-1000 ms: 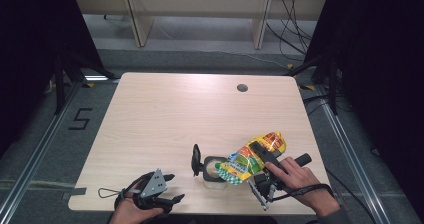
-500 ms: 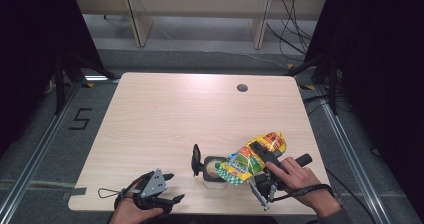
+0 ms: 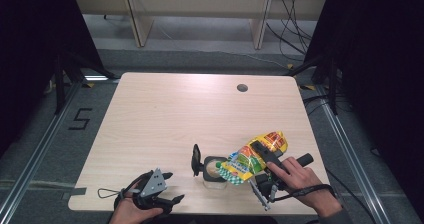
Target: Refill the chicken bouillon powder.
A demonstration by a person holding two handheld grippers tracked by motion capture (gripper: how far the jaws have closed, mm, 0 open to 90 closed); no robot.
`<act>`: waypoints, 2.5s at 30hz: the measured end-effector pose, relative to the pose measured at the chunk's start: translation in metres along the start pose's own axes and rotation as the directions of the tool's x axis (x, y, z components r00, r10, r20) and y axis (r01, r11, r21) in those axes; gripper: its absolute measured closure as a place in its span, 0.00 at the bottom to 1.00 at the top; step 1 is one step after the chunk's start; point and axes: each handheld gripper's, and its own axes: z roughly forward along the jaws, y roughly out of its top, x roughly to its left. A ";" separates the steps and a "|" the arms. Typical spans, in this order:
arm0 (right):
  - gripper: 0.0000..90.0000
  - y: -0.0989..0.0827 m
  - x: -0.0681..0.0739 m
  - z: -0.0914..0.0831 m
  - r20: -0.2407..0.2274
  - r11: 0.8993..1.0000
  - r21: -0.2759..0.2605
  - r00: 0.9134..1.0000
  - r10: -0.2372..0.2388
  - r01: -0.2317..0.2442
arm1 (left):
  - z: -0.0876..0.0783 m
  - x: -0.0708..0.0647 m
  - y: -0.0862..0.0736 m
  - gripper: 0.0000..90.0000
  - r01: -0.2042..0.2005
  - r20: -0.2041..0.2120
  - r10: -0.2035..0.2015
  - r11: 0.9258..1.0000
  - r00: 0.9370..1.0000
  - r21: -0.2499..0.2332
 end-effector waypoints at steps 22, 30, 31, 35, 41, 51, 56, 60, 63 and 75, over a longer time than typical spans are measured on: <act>0.43 0.001 0.004 -0.001 -0.014 0.999 0.028 1.000 0.023 -0.023 | 0.000 0.000 0.000 0.24 -0.009 0.002 0.009 1.000 1.000 0.009; 0.43 0.002 0.001 -0.001 0.001 1.000 0.008 1.000 -0.011 0.011 | 0.000 0.000 0.000 0.24 -0.013 -0.006 0.013 1.000 1.000 0.009; 0.43 0.002 0.001 -0.001 0.002 1.000 0.007 1.000 -0.012 0.012 | 0.000 0.001 0.000 0.25 -0.018 -0.007 0.018 1.000 1.000 0.014; 0.43 0.001 0.001 0.000 0.002 1.000 0.011 1.000 -0.017 0.017 | 0.001 0.000 0.000 0.25 -0.013 0.000 0.013 1.000 1.000 0.003; 0.43 0.001 0.001 0.000 0.005 1.000 0.005 1.000 -0.019 0.019 | 0.001 0.001 0.000 0.25 -0.019 -0.004 0.019 1.000 1.000 0.009; 0.43 0.001 0.003 0.001 0.028 1.000 -0.004 0.999 -0.030 0.030 | 0.000 0.000 0.000 0.25 -0.020 0.002 0.020 1.000 1.000 0.022; 0.43 0.001 0.001 0.000 0.017 0.998 0.003 0.998 -0.058 0.058 | 0.000 0.000 0.000 0.25 -0.017 0.003 0.017 1.000 1.000 0.022; 0.43 0.002 0.003 0.000 0.030 0.999 0.013 0.999 -0.040 0.040 | 0.000 0.000 0.000 0.25 -0.018 -0.003 0.018 1.000 1.000 0.014; 0.43 0.002 0.002 0.000 0.034 0.998 0.006 0.997 -0.064 0.064 | 0.000 0.000 0.000 0.25 -0.017 -0.003 0.017 1.000 1.000 0.014; 0.43 0.002 0.003 0.000 0.031 0.998 0.006 0.998 -0.061 0.061 | 0.000 0.000 0.000 0.25 -0.017 -0.004 0.017 1.000 1.000 0.013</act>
